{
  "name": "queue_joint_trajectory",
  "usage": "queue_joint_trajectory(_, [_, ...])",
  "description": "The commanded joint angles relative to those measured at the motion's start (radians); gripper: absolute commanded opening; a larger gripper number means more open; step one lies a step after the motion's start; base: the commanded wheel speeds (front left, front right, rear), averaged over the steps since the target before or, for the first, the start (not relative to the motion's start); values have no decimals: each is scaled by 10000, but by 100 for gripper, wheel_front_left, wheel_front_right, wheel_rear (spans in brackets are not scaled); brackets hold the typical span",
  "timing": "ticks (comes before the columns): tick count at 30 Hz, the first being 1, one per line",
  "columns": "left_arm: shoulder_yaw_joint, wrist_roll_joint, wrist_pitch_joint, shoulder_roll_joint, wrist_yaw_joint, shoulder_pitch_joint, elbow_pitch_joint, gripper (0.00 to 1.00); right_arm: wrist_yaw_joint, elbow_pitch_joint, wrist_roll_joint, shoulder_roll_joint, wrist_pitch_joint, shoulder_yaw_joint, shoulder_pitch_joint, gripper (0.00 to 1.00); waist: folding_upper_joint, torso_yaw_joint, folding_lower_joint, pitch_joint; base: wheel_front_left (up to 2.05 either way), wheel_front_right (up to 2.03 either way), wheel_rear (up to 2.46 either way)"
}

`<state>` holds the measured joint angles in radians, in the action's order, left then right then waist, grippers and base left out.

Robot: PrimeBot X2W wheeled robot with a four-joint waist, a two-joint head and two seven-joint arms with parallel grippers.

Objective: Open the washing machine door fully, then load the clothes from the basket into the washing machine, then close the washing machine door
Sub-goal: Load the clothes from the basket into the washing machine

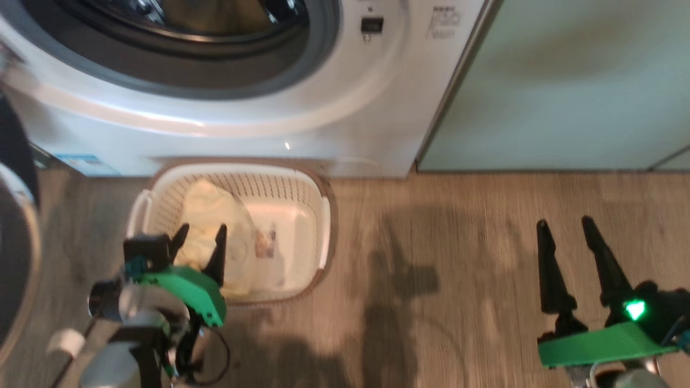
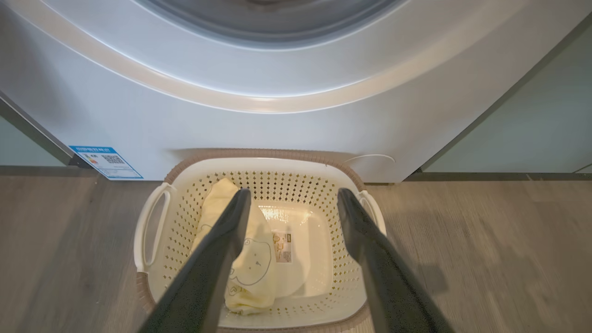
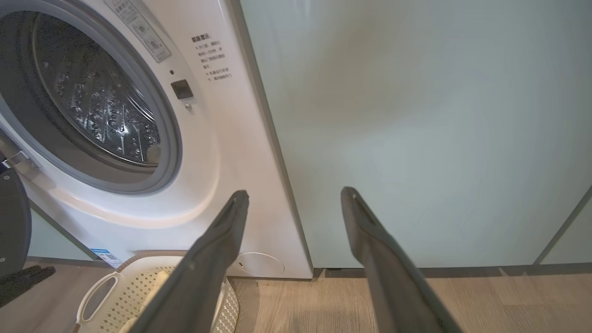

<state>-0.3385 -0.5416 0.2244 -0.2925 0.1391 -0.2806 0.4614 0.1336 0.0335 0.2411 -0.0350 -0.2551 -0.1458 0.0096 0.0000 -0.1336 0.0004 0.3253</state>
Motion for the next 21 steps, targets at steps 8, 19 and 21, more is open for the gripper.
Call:
queue_joint_trajectory(8, [353, -402, -249, -238, -917, -1886, 2346, 100, -29, 588, 506, -152, -67, -310, -1087, 100, 0, -971, -4, 2386, 0, 0, 0])
queue_joint_trajectory(19, [396, -731, -557, -478, -2004, -4185, 4825, 100, -29, 1063, 1163, -152, -67, -467, -1903, 100, 0, -1640, -4, 4776, 0, 0, 0])
queue_joint_trajectory(21, [425, -780, -642, -590, -2092, -4522, 5187, 100, -29, 1135, 1291, -152, -67, -514, -2024, 100, 0, -1773, -4, 5117, 0, 0, 0])
